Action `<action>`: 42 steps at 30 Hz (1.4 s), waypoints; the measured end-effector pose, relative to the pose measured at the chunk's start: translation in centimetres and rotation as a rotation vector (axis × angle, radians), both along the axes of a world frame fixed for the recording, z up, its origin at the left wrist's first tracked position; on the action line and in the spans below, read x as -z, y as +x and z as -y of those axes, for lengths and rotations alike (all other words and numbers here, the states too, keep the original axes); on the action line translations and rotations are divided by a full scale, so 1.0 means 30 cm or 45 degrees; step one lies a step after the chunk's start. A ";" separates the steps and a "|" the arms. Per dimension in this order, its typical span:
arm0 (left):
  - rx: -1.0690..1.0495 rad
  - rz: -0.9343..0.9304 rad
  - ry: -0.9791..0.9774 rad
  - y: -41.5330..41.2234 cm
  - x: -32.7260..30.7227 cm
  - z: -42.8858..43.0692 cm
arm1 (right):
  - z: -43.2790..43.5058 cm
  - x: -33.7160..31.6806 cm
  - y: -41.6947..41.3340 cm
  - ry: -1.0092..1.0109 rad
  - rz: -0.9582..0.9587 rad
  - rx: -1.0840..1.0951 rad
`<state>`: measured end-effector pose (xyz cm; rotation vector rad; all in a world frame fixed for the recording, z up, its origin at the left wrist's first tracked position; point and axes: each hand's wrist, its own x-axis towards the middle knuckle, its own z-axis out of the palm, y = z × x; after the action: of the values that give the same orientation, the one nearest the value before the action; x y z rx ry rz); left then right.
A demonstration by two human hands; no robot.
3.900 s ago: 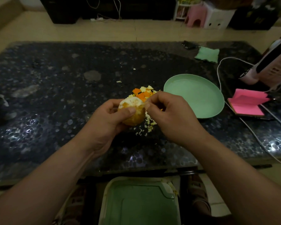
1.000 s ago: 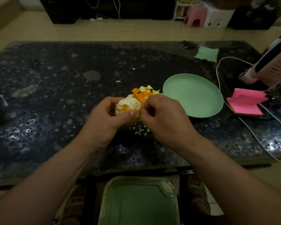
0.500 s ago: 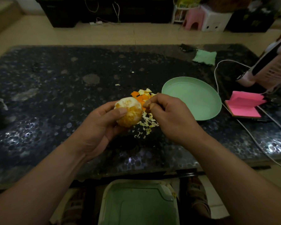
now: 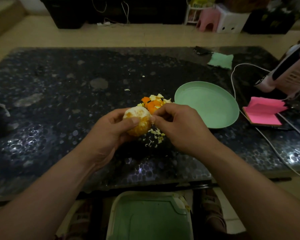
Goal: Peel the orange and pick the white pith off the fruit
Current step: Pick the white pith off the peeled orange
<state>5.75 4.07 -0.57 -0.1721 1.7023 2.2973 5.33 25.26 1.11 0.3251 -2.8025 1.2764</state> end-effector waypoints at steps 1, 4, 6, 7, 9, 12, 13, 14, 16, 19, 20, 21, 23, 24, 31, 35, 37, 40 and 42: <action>-0.007 -0.005 -0.005 0.001 -0.001 -0.002 | 0.000 0.000 0.000 0.001 -0.008 0.008; -0.021 -0.018 -0.031 0.004 -0.004 -0.007 | 0.000 -0.003 0.007 -0.013 0.008 0.011; -0.021 -0.028 -0.059 0.005 -0.002 -0.006 | 0.003 -0.007 0.011 0.007 0.002 0.003; -0.016 -0.035 -0.075 0.005 -0.001 -0.006 | 0.003 -0.009 0.011 0.025 -0.007 0.001; -0.010 -0.044 -0.093 0.005 0.002 -0.003 | 0.003 -0.011 0.010 0.041 -0.018 0.004; -0.015 -0.053 -0.102 0.006 0.006 -0.002 | 0.006 -0.011 0.012 0.048 -0.020 0.008; -0.013 -0.056 -0.100 0.007 0.007 -0.004 | 0.008 -0.011 0.014 0.051 -0.024 0.008; -0.011 -0.059 -0.098 0.008 0.007 -0.005 | 0.010 -0.010 0.016 0.051 -0.031 0.008; -0.011 -0.067 -0.096 0.010 0.008 -0.009 | 0.014 -0.008 0.019 0.049 -0.051 0.010; -0.009 -0.067 -0.081 0.011 0.005 -0.014 | 0.019 -0.005 0.022 0.052 -0.109 0.019; -0.007 -0.062 -0.069 0.012 0.005 -0.014 | 0.020 -0.004 0.022 0.049 -0.130 0.027; 0.000 -0.056 -0.051 0.011 0.006 -0.012 | 0.021 -0.004 0.020 0.038 -0.141 0.036; 0.034 -0.047 0.007 0.008 0.009 -0.004 | 0.018 -0.004 0.016 -0.035 -0.118 0.049; 0.054 -0.042 0.037 0.006 0.011 0.001 | 0.016 -0.005 0.014 -0.093 -0.087 0.051; 0.095 -0.037 0.143 -0.005 0.005 0.022 | -0.004 -0.030 0.005 -0.282 0.179 0.015; 0.085 -0.047 0.124 -0.008 0.005 0.023 | 0.001 -0.024 0.008 -0.210 0.100 -0.002; 0.077 -0.058 0.084 -0.007 0.007 0.023 | 0.004 -0.021 0.012 -0.154 0.063 -0.016; 0.058 -0.074 0.022 -0.002 0.006 0.022 | 0.007 -0.016 0.016 -0.040 0.002 -0.016; 0.057 -0.093 -0.040 0.002 0.004 0.018 | 0.006 -0.015 0.017 0.010 -0.042 -0.023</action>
<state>5.82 3.52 -0.69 -0.0564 1.7596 2.2714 5.84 25.08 1.55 0.3696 -2.7841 1.2519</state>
